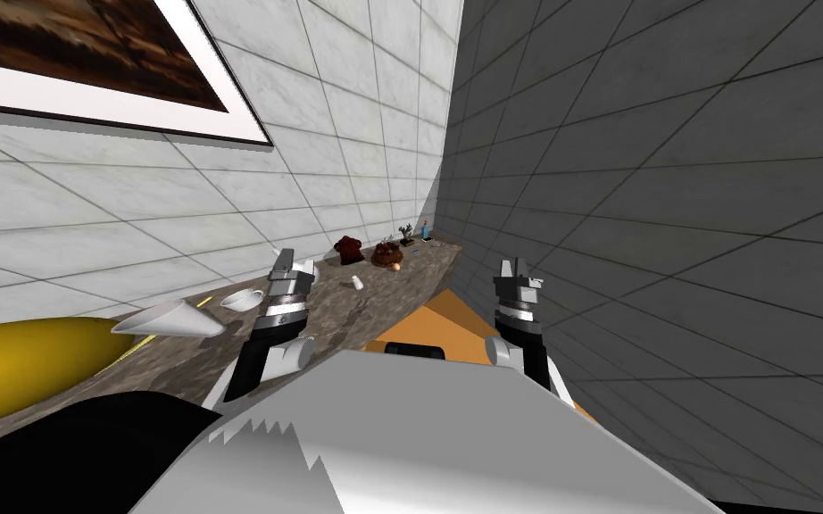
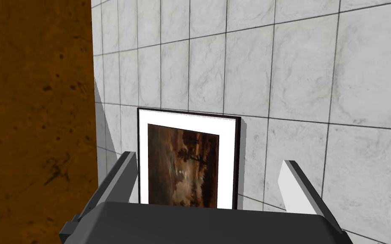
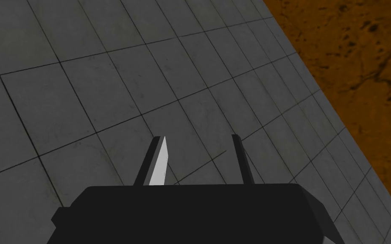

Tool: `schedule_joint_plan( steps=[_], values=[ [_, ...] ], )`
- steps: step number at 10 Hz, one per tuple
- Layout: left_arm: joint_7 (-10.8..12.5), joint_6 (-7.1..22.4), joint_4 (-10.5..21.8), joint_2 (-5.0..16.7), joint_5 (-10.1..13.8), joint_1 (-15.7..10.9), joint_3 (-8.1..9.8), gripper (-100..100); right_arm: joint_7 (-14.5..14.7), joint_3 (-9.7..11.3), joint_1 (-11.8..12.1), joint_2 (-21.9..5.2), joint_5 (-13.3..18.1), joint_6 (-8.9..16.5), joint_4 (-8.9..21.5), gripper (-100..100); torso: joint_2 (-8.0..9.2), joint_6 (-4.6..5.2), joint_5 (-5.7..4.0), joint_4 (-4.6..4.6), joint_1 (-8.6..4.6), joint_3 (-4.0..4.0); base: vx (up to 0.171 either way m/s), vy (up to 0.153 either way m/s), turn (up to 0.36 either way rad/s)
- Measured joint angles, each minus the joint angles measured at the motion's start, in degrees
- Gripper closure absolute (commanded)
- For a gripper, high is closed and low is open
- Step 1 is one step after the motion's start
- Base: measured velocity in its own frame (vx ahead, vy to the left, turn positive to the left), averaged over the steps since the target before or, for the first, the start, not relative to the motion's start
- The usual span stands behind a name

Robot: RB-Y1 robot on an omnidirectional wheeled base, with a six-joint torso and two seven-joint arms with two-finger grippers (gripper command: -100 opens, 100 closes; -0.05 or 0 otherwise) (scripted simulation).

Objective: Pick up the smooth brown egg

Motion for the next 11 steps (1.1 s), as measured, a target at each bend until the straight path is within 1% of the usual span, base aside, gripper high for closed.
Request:
schedule_joint_plan(
  steps=[2,3,4,5,8,9,10,11],
  values=[
    [-0.88,0.55,0.64,1.31,2.11,3.39,2.7,-100,0.0,0.0,0.0,0.0,0.0,0.0,0.0,0,-0.18,0.01,-0.01,-0.04,-0.05,-0.1,0.073,-0.077,-0.196],
    [-1.43,1.22,0.62,1.88,3.05,5.04,3.77,-100,0.0,0.0,0.01,0.0,0.0,0.0,0.0,0,-0.22,0.01,-0.02,-0.05,-0.07,-0.13,0.052,-0.053,-0.057],
    [-1.8,1.9,0.39,2.12,3.5,6.2,4.27,-100,0.0,-0.01,0.01,0.0,0.0,0.0,0.0,0,-0.17,-0.01,-0.01,-0.04,-0.01,-0.1,0.061,-0.04,-0.122],
    [-1.88,2.29,0.82,3.0,4.38,7.75,5.33,-100,0.0,0.0,0.01,0.0,0.0,0.0,0.0,0,-0.18,0.01,0.01,-0.04,0.06,-0.1,0.044,-0.032,-0.084],
    [-2.69,3.61,0.81,3.94,5.55,11.01,6.35,-100,0.0,-0.01,0.01,0.0,0.0,0.0,0.0,0,-0.17,-0.01,0.0,-0.04,0.03,-0.1,0.068,-0.051,-0.134],
    [-2.72,3.89,1.1,4.79,6.34,12.72,7.13,-100,0.0,0.0,0.01,0.0,0.0,0.0,0.0,0,-0.24,0.01,0.01,-0.05,0.05,-0.14,0.067,-0.034,-0.076],
    [-2.76,4.17,1.13,5.18,6.74,13.81,7.51,-100,0.0,-0.01,0.01,0.0,0.0,0.0,0.0,0,-0.2,-0.01,0.01,-0.05,0.07,-0.13,0.077,-0.043,-0.141],
    [-2.86,4.67,1.65,6.16,7.42,15.2,8.12,-100,0.0,0.0,0.01,0.0,0.0,0.0,0.0,0,-0.23,0.01,0.01,-0.05,0.06,-0.14,0.073,-0.036,-0.095]
  ],
)
